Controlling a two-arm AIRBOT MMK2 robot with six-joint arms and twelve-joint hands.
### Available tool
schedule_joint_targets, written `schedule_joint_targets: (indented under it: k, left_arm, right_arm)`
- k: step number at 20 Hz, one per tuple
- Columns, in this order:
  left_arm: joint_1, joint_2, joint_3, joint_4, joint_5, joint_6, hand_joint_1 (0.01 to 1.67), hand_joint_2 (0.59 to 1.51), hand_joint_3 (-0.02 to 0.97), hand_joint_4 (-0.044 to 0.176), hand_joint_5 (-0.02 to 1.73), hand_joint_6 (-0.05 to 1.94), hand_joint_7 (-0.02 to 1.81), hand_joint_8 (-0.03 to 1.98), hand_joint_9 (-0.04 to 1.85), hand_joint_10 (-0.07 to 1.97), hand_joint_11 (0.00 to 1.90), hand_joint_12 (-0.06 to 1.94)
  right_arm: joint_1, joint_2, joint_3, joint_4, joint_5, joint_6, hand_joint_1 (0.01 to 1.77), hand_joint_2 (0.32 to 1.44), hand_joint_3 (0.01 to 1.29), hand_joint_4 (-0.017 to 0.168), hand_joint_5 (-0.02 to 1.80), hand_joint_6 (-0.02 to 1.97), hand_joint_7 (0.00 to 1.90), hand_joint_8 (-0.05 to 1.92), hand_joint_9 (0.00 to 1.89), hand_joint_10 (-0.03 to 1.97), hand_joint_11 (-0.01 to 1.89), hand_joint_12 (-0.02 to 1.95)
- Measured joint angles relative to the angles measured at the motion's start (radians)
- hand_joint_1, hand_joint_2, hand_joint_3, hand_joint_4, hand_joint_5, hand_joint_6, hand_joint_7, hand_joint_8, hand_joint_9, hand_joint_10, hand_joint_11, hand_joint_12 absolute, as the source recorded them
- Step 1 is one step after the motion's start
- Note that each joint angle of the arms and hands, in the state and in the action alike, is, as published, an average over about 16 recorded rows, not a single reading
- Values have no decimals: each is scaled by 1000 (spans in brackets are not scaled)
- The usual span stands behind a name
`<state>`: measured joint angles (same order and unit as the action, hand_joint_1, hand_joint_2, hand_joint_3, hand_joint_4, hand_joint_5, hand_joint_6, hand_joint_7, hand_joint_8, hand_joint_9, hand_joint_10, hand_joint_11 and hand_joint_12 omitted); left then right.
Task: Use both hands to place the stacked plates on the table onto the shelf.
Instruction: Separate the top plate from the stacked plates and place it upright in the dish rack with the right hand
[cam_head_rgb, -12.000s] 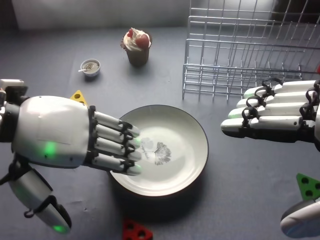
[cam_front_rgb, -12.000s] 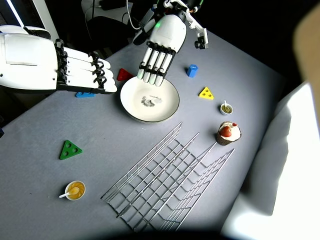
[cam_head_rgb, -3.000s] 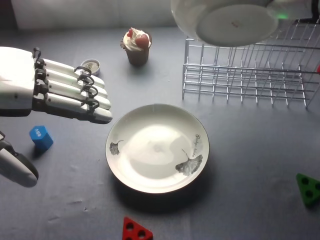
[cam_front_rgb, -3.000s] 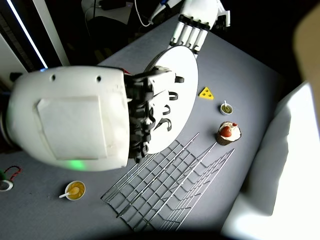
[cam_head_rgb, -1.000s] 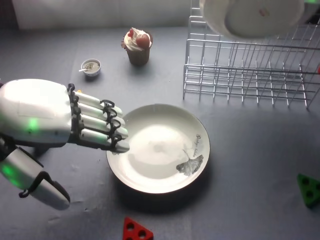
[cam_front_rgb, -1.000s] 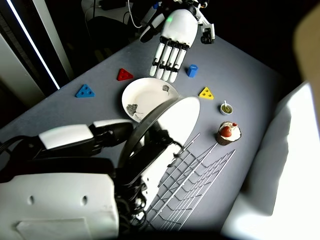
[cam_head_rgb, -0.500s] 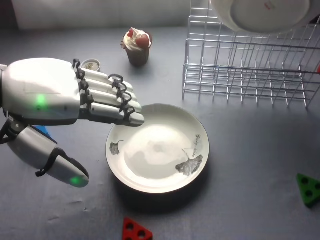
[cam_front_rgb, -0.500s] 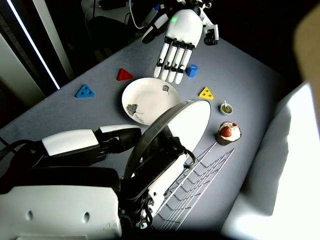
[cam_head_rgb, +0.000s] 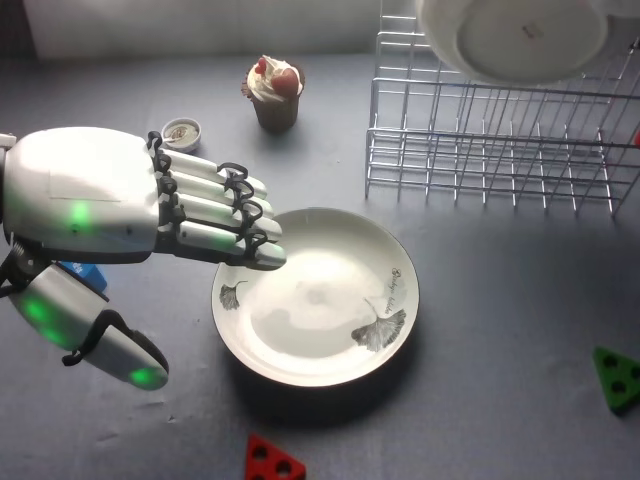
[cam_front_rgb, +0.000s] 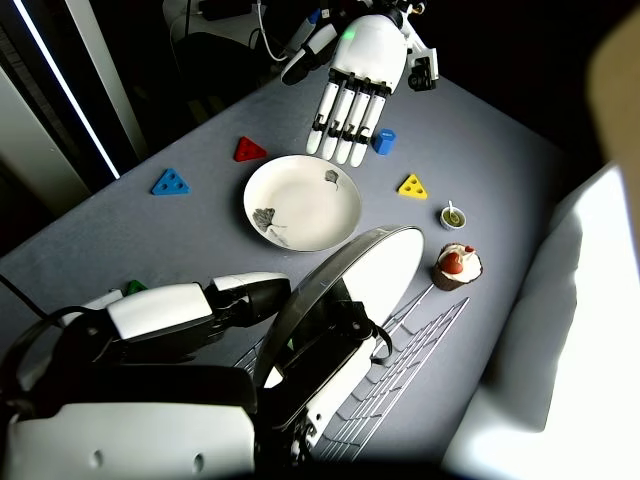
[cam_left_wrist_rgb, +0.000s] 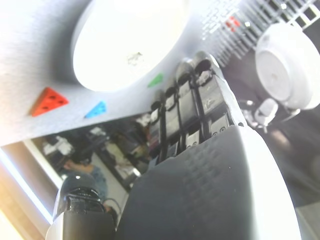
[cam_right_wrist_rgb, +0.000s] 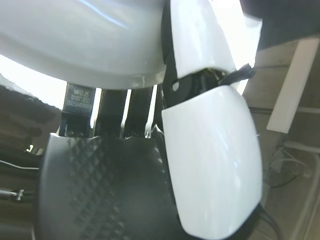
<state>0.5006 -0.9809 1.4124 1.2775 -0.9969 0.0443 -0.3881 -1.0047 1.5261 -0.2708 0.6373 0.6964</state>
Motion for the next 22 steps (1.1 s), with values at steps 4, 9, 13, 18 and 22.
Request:
schedule_joint_targets:
  k: [4, 9, 13, 18, 22]
  left_arm:
    - [0, 0, 0, 4, -4, -1, 21, 1027, 3, 0, 213, 4, 223, 0, 215, 10, 190, 20]
    - [0, 0, 0, 7, -6, -1, 22, 1027, 2, 0, 219, 4, 227, 0, 218, 10, 195, 19]
    - [0, 0, 0, 9, -6, -1, 21, 1028, 2, 0, 228, 4, 231, 0, 222, 11, 205, 19]
    - [0, 0, 0, 13, -6, -1, 22, 1028, 2, 0, 232, 4, 235, 0, 228, 10, 215, 19]
    - [0, 0, 0, 16, -5, -1, 23, 1028, 1, 0, 231, 5, 232, 0, 227, 10, 216, 18]
  right_arm:
    - [-19, -21, 23, 17, 12, 1, 1489, 984, 12, -12, 868, 882, 1027, 711, 1098, 710, 958, 1397]
    - [-34, -41, 55, 15, 27, 4, 1489, 984, 12, -12, 881, 843, 1046, 692, 1112, 682, 959, 1378]
    - [-37, -51, 76, -7, 39, 11, 1489, 980, 12, -12, 896, 796, 1090, 620, 1139, 621, 968, 1371]
    - [-44, -59, 99, -44, 61, 23, 1489, 970, 11, -12, 924, 741, 1136, 542, 1185, 505, 979, 1364]
    - [-51, -64, 114, -68, 81, 35, 1489, 962, 12, -12, 942, 711, 1148, 521, 1211, 445, 984, 1366]
